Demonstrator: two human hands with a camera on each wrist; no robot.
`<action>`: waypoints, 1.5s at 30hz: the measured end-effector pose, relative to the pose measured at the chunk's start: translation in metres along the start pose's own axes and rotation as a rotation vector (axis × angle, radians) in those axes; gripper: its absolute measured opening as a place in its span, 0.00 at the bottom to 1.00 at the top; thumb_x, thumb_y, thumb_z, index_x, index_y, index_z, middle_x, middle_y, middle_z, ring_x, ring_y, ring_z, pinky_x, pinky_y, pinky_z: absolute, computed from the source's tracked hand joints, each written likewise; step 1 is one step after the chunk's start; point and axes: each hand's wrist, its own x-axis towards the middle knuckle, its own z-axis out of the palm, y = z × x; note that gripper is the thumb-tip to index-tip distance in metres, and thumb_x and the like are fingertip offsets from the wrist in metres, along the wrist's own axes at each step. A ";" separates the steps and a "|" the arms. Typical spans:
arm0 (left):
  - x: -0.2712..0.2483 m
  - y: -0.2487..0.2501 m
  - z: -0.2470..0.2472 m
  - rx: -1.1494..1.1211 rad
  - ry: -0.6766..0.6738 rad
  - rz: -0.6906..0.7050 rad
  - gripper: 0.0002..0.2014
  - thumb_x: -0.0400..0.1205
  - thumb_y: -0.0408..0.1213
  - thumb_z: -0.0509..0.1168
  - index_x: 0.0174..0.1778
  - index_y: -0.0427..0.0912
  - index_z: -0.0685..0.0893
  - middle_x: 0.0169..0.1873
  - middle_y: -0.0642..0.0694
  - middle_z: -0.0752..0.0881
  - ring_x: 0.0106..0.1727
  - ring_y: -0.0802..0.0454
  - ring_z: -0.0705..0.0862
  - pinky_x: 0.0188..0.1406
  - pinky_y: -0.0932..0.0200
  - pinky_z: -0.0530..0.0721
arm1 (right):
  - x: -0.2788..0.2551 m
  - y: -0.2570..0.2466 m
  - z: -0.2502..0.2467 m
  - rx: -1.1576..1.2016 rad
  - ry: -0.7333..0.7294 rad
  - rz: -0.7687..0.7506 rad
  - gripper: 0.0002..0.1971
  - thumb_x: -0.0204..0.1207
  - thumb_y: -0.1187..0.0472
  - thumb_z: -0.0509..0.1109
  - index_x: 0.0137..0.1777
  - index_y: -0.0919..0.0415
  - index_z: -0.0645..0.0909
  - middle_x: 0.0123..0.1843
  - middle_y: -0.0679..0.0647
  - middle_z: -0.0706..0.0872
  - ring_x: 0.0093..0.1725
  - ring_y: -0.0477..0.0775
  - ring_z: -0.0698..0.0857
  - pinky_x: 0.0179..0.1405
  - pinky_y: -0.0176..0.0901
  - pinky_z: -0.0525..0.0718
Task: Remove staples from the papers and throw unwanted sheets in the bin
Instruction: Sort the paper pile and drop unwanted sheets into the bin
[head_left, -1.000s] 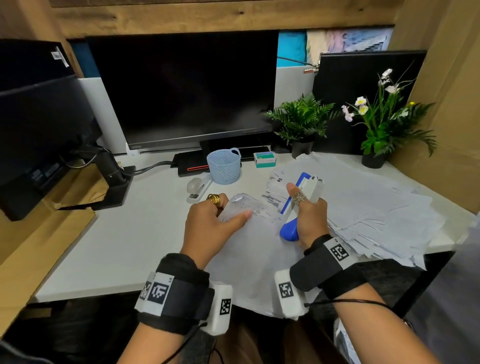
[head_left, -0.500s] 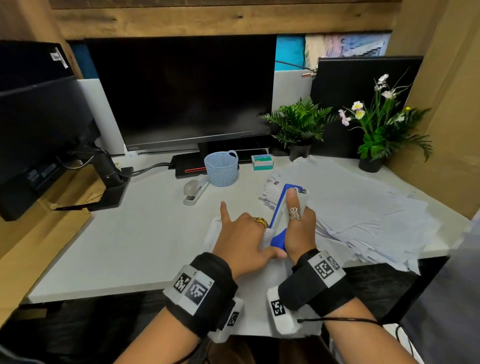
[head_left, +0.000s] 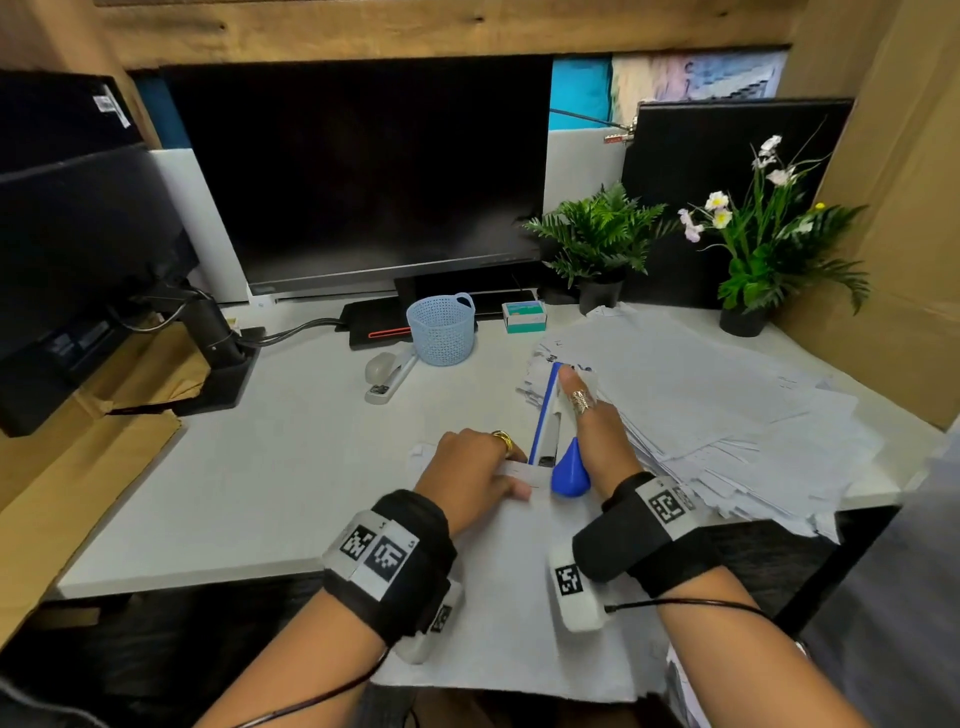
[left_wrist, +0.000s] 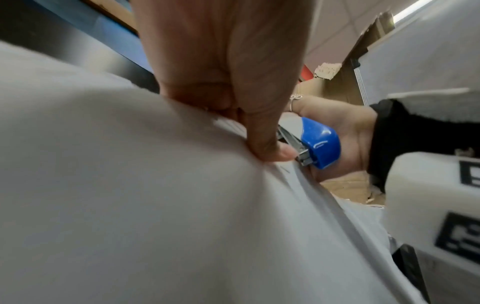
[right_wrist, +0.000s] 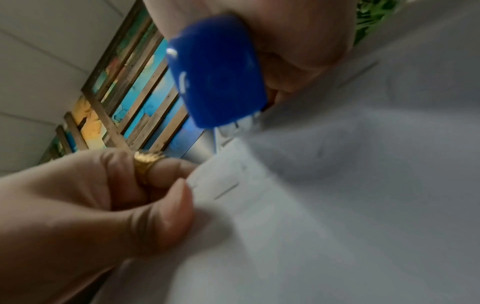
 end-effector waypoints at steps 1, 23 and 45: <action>0.001 -0.002 0.001 -0.035 0.013 -0.005 0.22 0.75 0.50 0.71 0.62 0.45 0.84 0.59 0.46 0.86 0.62 0.47 0.80 0.66 0.54 0.72 | 0.000 -0.001 -0.003 -0.004 0.013 0.021 0.24 0.76 0.36 0.59 0.36 0.59 0.74 0.28 0.53 0.76 0.27 0.50 0.77 0.25 0.34 0.73; -0.010 0.008 0.010 -0.088 0.059 0.003 0.22 0.75 0.58 0.68 0.38 0.42 0.72 0.30 0.50 0.74 0.36 0.50 0.75 0.36 0.60 0.69 | -0.015 0.008 0.025 0.087 0.219 -0.253 0.19 0.80 0.50 0.64 0.28 0.56 0.72 0.26 0.55 0.77 0.29 0.56 0.78 0.32 0.51 0.77; -0.027 -0.068 -0.002 -0.045 0.005 -0.180 0.18 0.82 0.50 0.64 0.51 0.36 0.83 0.49 0.41 0.85 0.54 0.44 0.80 0.55 0.54 0.74 | 0.054 -0.021 0.062 -0.781 -0.240 0.185 0.24 0.72 0.50 0.70 0.62 0.65 0.74 0.57 0.63 0.79 0.59 0.64 0.80 0.64 0.52 0.78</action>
